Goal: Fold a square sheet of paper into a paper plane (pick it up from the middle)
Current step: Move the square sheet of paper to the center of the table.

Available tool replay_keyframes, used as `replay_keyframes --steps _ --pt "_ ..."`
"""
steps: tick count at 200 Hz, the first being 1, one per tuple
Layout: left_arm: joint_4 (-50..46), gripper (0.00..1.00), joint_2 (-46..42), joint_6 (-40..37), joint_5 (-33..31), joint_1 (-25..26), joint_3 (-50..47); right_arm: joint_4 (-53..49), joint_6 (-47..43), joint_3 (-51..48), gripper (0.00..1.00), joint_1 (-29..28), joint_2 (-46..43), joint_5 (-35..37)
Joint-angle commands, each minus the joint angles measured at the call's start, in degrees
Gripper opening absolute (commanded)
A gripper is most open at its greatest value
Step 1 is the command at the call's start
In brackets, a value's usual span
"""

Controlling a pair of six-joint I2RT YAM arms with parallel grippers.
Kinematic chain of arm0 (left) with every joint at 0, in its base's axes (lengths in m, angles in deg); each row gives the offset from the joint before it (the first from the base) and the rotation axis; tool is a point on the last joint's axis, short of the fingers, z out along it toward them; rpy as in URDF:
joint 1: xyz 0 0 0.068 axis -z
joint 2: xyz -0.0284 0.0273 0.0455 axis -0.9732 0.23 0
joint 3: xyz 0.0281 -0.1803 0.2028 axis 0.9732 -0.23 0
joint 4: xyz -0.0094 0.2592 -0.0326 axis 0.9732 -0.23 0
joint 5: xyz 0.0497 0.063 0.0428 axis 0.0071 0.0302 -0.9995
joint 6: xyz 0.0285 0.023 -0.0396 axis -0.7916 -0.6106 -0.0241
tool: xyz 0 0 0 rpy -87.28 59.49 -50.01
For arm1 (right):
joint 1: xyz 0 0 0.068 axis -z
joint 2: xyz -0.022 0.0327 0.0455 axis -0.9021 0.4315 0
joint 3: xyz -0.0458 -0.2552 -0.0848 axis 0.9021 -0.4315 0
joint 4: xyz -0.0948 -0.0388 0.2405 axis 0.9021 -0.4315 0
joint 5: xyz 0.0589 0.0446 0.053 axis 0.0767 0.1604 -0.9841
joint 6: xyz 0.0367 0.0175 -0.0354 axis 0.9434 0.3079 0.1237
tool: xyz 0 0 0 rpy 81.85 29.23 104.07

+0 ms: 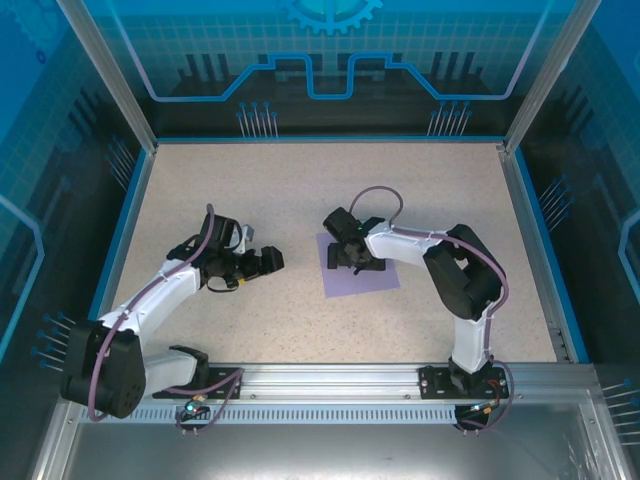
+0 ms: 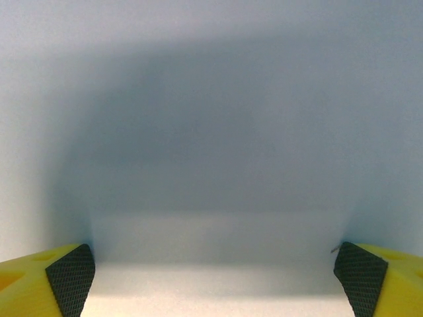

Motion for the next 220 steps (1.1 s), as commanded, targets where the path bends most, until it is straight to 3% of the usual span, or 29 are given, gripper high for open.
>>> replay_keyframes --steps 1,134,194,220 --pt "0.2 0.99 0.2 -1.5 0.8 0.3 0.2 -2.9 3.3 2.5 0.99 0.8 2.7 0.4" --pt "0.9 0.99 -1.0 -1.2 0.9 0.3 -1.0 -3.7 8.9 7.2 0.99 -2.8 3.6 -1.9" --pt "0.6 0.99 -2.3 -1.0 0.9 0.4 -1.4 -4.9 5.8 7.3 0.99 -3.1 -0.3 1.3" --pt "0.9 0.99 -2.3 -1.1 0.9 0.3 -1.3 -6.9 -0.3 8.2 0.99 -3.0 -2.2 2.9"
